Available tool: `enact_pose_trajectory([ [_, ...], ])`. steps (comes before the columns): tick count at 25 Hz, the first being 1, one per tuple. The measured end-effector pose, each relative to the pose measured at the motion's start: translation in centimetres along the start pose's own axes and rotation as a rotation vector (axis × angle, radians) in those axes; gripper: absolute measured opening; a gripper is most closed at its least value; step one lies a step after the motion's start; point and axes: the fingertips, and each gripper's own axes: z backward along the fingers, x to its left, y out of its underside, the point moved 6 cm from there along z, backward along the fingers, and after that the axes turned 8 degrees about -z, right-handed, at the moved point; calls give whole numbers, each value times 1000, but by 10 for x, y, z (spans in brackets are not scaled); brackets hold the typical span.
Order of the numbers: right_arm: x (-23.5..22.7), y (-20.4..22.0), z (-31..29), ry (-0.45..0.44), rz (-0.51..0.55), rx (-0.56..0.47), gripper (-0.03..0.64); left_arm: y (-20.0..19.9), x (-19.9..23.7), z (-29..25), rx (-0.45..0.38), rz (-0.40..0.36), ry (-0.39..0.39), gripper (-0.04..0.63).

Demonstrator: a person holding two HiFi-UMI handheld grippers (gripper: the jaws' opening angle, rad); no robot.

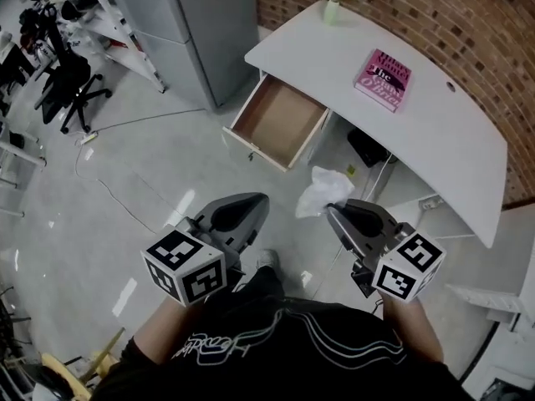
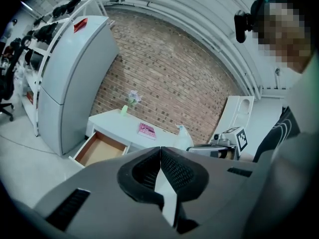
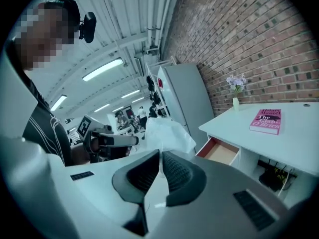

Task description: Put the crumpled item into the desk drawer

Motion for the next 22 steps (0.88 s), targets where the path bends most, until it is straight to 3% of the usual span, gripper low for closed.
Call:
enact_pose_trajectory([
  [9,-77,-18,-130,100,-14,86,51,4,146,-44,30,84,-18,23],
  [22,-185,-18,-242,170,-16,236,51,34,244,-101,81,193,-125,22],
])
